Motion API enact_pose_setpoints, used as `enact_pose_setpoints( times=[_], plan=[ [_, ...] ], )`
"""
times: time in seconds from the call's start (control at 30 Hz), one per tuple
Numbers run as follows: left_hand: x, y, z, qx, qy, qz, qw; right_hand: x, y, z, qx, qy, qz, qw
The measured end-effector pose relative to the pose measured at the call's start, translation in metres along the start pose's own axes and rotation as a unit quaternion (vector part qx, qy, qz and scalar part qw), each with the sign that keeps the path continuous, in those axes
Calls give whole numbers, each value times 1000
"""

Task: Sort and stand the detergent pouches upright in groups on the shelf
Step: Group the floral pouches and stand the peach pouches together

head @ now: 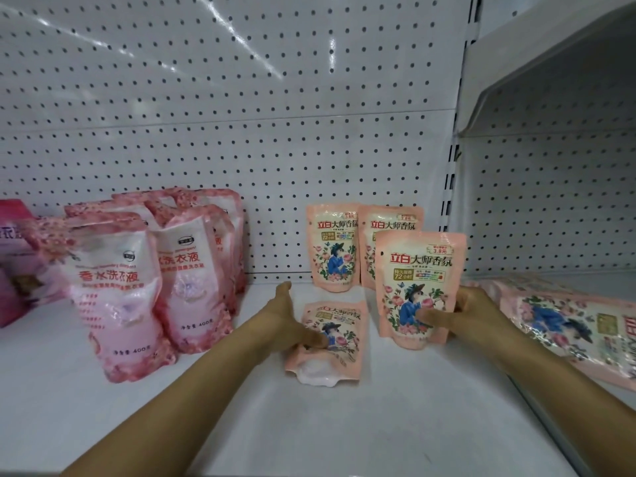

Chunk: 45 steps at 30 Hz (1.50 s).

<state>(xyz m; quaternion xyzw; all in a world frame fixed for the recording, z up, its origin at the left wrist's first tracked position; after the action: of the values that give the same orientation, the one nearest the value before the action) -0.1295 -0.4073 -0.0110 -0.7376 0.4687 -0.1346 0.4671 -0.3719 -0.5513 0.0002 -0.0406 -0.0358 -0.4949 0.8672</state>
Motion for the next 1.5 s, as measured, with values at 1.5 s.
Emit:
enact_pose_setpoints(
  times=[1.5],
  plan=[
    [83,-3,-39,-367,124,-159,908,51,16,-6,-86,-2,-64,994]
  ],
)
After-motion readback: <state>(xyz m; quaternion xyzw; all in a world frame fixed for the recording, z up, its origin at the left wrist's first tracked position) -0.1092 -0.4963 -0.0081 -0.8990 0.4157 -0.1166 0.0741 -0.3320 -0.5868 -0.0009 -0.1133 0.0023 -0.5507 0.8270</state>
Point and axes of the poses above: each hand's wrist, its own x-axis towards the middle knuckle, its own y-axis out of the palm, z = x × y, the point moved 9 cm from there along x, towards the middle knuckle, and after that the axes turned 15 degrees about x, right-handed, at the moved point
